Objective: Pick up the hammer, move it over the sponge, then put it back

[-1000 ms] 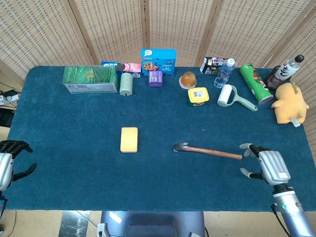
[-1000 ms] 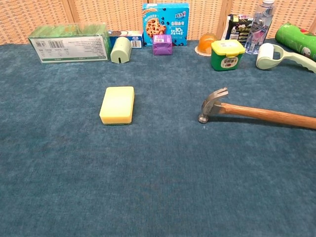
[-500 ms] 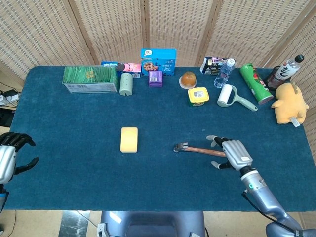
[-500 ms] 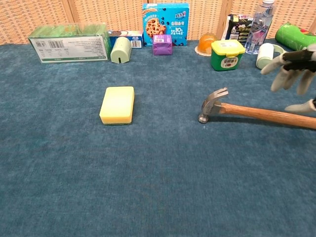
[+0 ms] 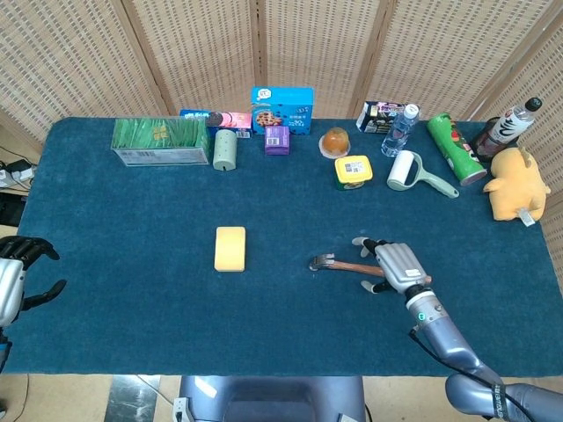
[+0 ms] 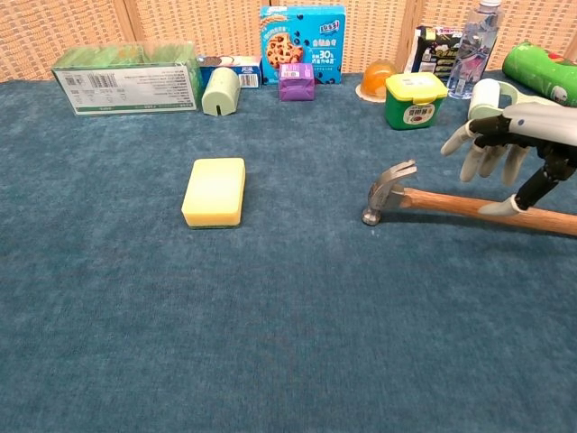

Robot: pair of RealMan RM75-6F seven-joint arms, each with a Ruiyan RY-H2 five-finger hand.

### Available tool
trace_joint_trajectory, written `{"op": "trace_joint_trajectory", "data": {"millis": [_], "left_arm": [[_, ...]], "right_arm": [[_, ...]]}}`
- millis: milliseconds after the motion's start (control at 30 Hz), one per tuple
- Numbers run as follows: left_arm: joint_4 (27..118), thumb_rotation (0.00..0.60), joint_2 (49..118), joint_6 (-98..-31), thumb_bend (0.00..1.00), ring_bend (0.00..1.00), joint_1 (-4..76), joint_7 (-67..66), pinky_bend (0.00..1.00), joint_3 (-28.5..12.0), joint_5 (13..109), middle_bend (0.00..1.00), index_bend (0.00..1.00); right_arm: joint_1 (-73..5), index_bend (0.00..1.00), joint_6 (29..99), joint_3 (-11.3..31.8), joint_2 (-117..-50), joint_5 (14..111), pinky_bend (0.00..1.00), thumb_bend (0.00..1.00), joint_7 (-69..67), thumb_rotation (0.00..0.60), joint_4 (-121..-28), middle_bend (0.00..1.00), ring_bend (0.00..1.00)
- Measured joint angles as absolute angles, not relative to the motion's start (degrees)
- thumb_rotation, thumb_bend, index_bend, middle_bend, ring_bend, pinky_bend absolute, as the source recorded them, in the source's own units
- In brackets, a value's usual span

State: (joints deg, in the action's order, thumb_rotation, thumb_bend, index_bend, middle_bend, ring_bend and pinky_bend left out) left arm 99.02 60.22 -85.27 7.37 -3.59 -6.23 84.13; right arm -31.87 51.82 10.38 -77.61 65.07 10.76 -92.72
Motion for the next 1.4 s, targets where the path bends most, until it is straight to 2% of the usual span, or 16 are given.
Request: {"op": "trace_joint_trajectory", "data": {"millis": [200, 433, 633, 833, 1067, 1233, 1400], "left_arm": [[97.80, 0.600, 60.14, -85.55, 0.22, 0.26, 6.92, -2.15, 0.19, -5.92, 83.82, 0.37, 0.45], [96.39, 0.600, 60.05, -86.31, 0.22, 0.26, 5.99, -0.53, 0.19, -5.67, 83.11, 0.37, 0.45], [95.55, 0.600, 59.80, -87.08, 0.22, 0.26, 5.28, 0.60, 0.19, -5.55, 82.86, 0.37, 0.45], [94.89, 0.600, 59.63, -87.65, 0.22, 0.26, 4.57, 1.50, 0.19, -5.37, 82.67, 0.37, 0.45], [94.18, 0.600, 59.47, -88.52, 0.22, 0.26, 3.58, 2.46, 0.19, -5.20, 82.30, 0.37, 0.45], [93.89, 0.600, 59.62, -88.56, 0.22, 0.26, 3.33, 2.84, 0.19, -5.07, 82.29, 0.37, 0.45], [93.92, 0.600, 59.76, -88.75, 0.22, 0.26, 3.19, 2.79, 0.19, -5.03, 82.52, 0.37, 0.45]], "right_arm": [[-33.72, 0.29, 50.66, 10.13, -80.24, 61.29, 0.39, 0.29, 13.64, 0.600, -89.82, 0.41, 0.37], [-35.62, 0.45, 49.87, 9.84, -83.99, 58.44, 0.46, 0.35, 15.42, 0.600, -85.55, 0.52, 0.50], [-36.86, 0.51, 49.89, 9.82, -86.07, 56.93, 0.50, 0.39, 17.08, 0.600, -82.77, 0.57, 0.56], [-37.93, 0.62, 50.17, 9.73, -88.16, 55.26, 0.62, 0.41, 18.89, 0.600, -80.77, 0.68, 0.69], [-38.15, 0.80, 52.83, 10.25, -90.33, 56.72, 0.84, 0.41, 18.19, 0.600, -78.97, 0.90, 0.97], [-37.48, 0.87, 54.88, 11.16, -90.54, 60.36, 0.92, 0.41, 12.74, 0.600, -78.99, 0.99, 1.00], [-36.45, 0.89, 57.94, 11.85, -91.09, 64.91, 0.97, 0.41, 6.32, 0.600, -78.63, 1.00, 1.00]]}}
